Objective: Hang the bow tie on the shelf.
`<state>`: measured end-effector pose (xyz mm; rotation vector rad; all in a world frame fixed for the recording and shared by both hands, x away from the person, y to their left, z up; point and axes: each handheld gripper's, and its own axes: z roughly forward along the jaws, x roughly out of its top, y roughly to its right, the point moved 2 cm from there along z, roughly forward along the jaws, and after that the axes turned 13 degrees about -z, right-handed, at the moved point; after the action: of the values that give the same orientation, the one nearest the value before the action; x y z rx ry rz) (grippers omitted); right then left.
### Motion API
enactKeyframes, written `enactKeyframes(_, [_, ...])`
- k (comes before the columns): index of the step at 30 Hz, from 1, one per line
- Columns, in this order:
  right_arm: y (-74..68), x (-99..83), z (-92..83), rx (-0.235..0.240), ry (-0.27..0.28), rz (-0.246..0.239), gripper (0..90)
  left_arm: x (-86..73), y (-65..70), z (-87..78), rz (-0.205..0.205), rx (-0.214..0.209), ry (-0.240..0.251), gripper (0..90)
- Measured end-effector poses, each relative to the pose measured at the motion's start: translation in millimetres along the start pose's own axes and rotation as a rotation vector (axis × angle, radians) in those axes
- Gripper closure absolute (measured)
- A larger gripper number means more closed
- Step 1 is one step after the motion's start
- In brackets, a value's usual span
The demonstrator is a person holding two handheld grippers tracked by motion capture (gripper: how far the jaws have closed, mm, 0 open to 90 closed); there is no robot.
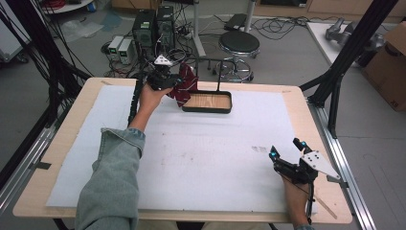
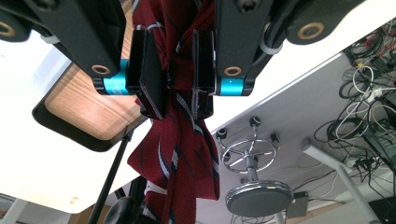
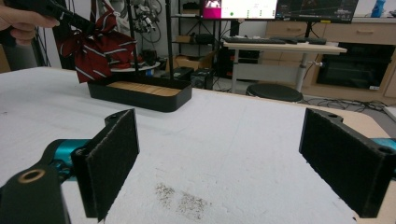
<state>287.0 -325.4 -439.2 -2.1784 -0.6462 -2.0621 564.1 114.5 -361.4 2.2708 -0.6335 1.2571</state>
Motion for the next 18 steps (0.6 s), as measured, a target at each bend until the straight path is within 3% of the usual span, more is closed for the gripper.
enactKeyframes(18, [0.2, -0.1, -0.2, 0.001, -0.003, 0.004, 11.1, -2.0, -7.4, -10.1, -0.018, 0.004, 0.022, 61.8])
